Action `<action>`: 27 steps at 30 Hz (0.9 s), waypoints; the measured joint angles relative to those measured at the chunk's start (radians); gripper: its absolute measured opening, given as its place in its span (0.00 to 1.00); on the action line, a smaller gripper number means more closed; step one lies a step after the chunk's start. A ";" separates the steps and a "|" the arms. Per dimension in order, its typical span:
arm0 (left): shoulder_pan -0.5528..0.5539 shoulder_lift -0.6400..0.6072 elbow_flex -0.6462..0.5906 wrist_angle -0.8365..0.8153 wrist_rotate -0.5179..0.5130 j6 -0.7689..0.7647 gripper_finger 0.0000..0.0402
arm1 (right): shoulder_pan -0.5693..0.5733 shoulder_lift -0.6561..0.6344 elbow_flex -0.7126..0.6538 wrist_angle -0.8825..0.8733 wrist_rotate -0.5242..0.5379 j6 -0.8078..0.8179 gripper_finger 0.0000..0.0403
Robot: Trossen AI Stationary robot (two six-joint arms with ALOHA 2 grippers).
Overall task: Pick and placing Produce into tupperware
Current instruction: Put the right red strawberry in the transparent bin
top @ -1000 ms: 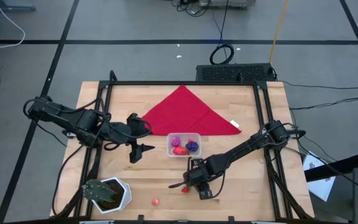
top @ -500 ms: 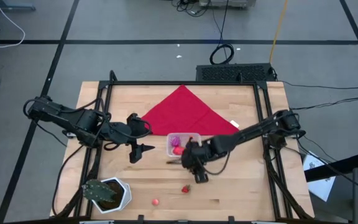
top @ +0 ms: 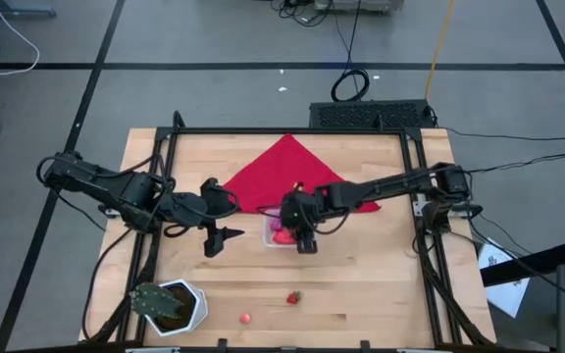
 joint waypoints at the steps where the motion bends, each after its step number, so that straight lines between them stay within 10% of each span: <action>1: 0.000 0.000 0.000 0.000 -0.004 0.000 0.74 | -0.004 0.003 0.000 -0.001 0.000 0.000 0.38; 27: 0.000 0.000 0.000 0.000 -0.026 -0.009 0.74 | -0.047 0.051 -0.078 0.076 -0.001 0.000 0.39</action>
